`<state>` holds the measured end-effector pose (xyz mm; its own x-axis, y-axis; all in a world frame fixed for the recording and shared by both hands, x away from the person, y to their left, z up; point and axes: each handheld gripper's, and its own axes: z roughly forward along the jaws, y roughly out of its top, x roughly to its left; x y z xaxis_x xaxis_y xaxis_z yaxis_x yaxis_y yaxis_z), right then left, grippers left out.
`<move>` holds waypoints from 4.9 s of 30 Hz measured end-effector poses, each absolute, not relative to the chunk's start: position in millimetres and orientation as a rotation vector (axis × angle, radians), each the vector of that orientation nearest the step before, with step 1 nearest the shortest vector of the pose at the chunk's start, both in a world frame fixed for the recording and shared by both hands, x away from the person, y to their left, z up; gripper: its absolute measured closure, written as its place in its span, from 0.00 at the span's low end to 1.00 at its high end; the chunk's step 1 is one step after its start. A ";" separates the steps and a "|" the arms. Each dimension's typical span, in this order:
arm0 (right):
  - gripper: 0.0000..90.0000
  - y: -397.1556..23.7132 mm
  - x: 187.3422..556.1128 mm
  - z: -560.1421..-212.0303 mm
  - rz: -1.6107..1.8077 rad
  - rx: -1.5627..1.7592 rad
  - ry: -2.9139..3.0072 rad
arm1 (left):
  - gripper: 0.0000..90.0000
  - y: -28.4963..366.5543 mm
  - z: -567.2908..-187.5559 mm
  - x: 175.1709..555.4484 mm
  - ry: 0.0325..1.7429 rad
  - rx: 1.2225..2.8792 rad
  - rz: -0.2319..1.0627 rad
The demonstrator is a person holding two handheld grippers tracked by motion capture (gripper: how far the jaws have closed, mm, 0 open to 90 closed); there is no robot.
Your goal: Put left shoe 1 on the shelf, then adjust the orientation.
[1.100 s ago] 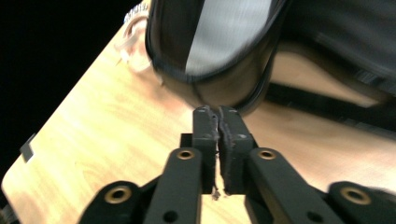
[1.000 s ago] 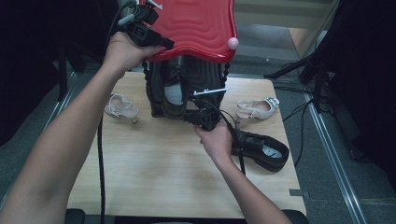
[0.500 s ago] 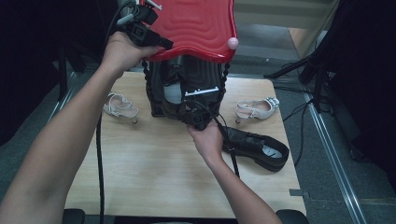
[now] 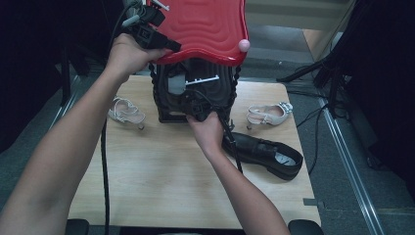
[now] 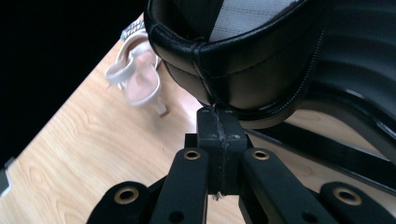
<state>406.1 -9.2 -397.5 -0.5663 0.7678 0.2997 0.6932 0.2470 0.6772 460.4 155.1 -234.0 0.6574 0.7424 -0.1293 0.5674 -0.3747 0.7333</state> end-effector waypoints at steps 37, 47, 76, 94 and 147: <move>1.00 -16.9 393.8 -399.8 1.353 1.362 2.432 | 0.70 165.7 -212.7 429.5 0.991 2.041 0.202; 1.00 -41.2 384.8 -406.4 1.369 1.373 2.433 | 0.76 165.1 -244.8 392.7 0.916 2.068 0.153; 0.77 -81.5 358.1 -456.2 1.517 1.423 2.481 | 0.74 196.5 -336.2 357.7 0.978 2.030 0.078; 0.70 -109.3 334.1 -461.1 1.482 1.396 2.431 | 0.66 204.3 -402.0 337.1 1.051 2.038 -0.014; 0.77 -257.1 307.6 -433.3 1.110 1.439 2.524 | 0.55 209.1 -485.4 312.7 1.171 2.059 -0.093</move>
<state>307.6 -257.1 -433.3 -0.5715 0.7619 0.3048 0.7396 0.3173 0.5936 312.7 209.1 -485.4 0.5785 0.7095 -0.4025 0.7639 -0.2983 0.5722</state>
